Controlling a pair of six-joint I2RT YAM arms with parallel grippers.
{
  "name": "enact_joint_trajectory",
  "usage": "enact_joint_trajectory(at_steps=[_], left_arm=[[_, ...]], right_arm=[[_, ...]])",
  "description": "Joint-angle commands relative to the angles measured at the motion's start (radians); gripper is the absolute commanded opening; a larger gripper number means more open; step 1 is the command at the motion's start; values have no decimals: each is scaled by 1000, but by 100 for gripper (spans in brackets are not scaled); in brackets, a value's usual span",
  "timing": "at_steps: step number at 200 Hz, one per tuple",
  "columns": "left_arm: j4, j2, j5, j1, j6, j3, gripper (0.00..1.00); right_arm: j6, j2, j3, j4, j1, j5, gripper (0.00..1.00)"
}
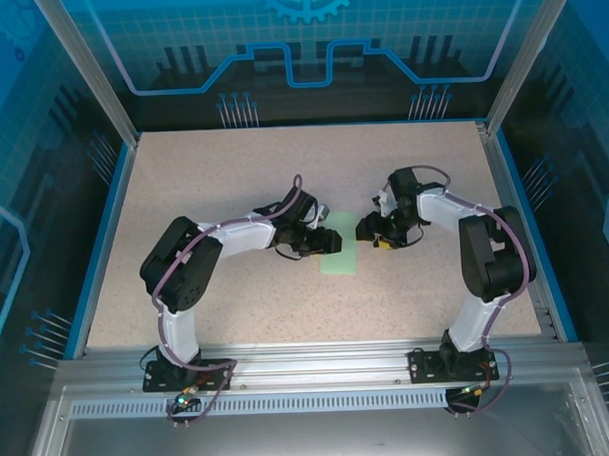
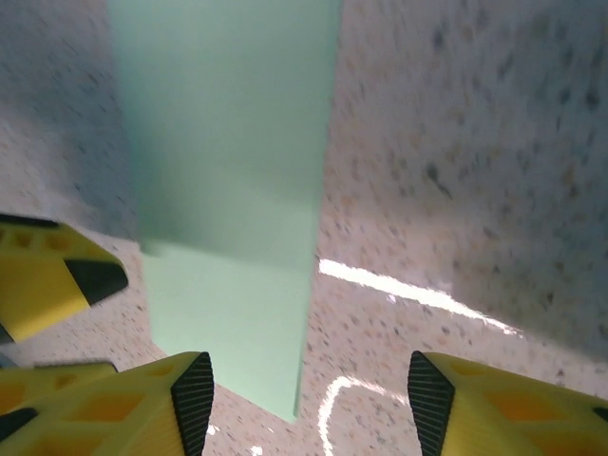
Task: Fold a paper plane with a square sheet of paper (fold left side to right side)
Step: Fold the triangle a second time at the center of the table.
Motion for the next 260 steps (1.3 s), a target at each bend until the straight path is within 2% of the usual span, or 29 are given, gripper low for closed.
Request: enact_joint_trajectory(at_steps=[1, 43, 115, 213, 260], left_arm=[[-32, 22, 5, 3, -25, 15, 58], [-47, 38, -3, 2, -22, 7, 57], [-34, 35, -13, 2, -32, -43, 57], [-8, 26, -12, 1, -38, -65, 56], [-4, 27, -10, 2, -38, -68, 56]], right_arm=[[17, -49, -41, 37, -4, -35, 61], [9, -47, -59, 20, -4, -31, 65], [65, -7, -57, 56, 18, -127, 67], [156, 64, -37, 83, 75, -132, 63], [192, 45, -71, 105, 80, -154, 55]])
